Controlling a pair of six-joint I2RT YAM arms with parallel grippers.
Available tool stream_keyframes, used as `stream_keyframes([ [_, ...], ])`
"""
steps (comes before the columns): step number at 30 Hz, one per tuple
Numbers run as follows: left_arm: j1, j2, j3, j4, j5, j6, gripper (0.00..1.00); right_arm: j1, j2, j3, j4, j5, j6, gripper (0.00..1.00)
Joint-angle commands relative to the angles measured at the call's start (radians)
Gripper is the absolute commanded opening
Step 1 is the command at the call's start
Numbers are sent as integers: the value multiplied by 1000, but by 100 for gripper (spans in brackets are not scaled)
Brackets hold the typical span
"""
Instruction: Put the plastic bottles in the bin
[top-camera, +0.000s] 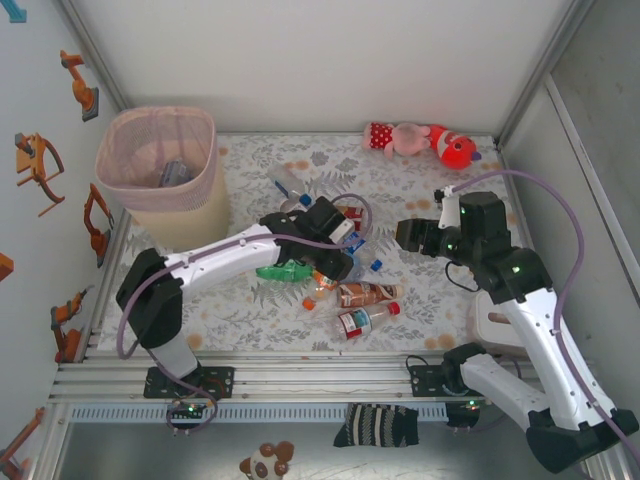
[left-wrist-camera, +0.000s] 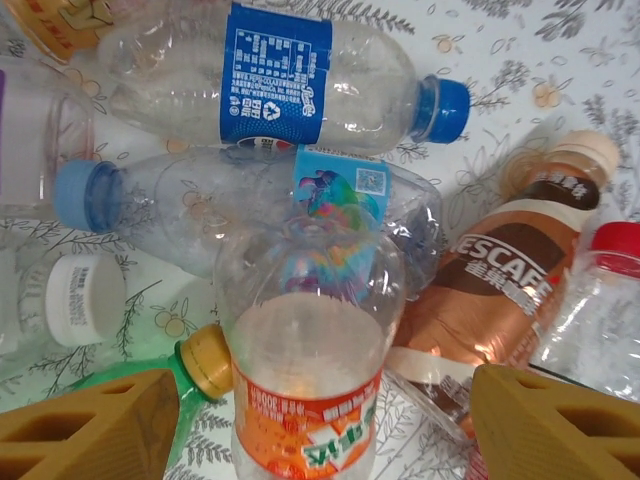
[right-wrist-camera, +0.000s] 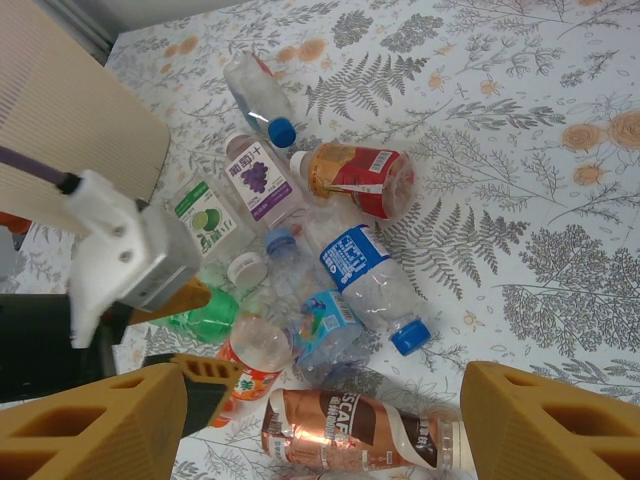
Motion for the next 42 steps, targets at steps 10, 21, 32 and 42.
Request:
stream_keyframes([
  [10,-6,155,80,-1,-14,10,77,2,-43,-8,-24,19,1,72],
  [21,-7,196,100,3,-4,10,67,2,-47,-7,-31,24,0,72],
  [32,-5,154,97,-8,-8,7,56,2,-41,-4,-24,21,0,72],
  [42,-2,37,99,-14,-17,7,55,2,-41,0,-28,22,-5,72],
])
